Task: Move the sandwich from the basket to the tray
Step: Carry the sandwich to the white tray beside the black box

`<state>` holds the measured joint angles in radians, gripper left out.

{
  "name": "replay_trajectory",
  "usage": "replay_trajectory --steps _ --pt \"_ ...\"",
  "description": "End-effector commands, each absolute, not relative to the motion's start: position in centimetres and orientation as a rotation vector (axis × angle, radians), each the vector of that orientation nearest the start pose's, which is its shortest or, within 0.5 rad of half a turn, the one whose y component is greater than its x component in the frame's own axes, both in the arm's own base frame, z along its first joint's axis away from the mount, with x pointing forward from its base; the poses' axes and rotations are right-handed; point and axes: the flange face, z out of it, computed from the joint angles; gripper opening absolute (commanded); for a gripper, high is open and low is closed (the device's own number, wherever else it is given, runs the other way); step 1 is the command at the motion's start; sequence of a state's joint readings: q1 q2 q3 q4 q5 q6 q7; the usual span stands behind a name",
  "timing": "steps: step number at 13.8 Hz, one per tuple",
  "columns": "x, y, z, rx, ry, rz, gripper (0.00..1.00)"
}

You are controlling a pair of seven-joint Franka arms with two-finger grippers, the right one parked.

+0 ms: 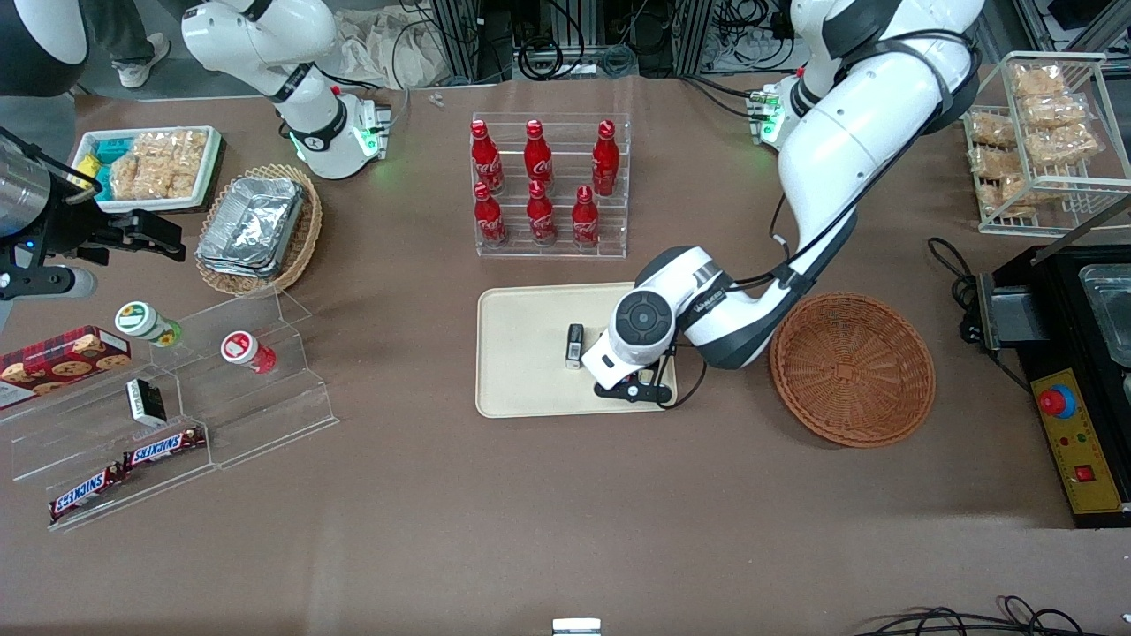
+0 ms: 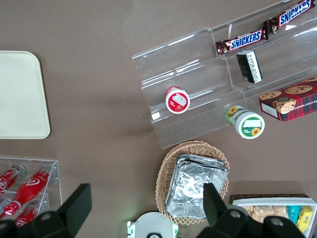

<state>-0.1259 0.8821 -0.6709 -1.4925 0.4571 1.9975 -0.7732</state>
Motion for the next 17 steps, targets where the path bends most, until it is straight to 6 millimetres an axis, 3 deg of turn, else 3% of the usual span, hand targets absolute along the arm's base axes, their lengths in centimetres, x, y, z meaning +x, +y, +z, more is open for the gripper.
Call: replay_trajectory --steps 1,2,5,7,9,12,14,17 --pt "55.1 -41.1 21.0 -3.062 0.168 0.285 0.51" --pt "55.2 -41.1 21.0 -3.061 0.171 0.283 0.98" --pt "56.1 -40.6 22.8 -3.072 0.140 0.253 1.00" --pt "57.1 -40.9 26.2 -3.091 0.121 0.167 1.00" --pt "58.0 -40.1 30.3 -3.101 0.048 0.087 1.00" --pt "57.8 -38.8 39.1 -3.073 -0.017 -0.011 1.00" --pt "59.7 -32.5 44.4 -3.131 -0.189 0.013 1.00" --pt "58.3 -28.0 51.0 -3.142 -0.045 0.060 1.00"
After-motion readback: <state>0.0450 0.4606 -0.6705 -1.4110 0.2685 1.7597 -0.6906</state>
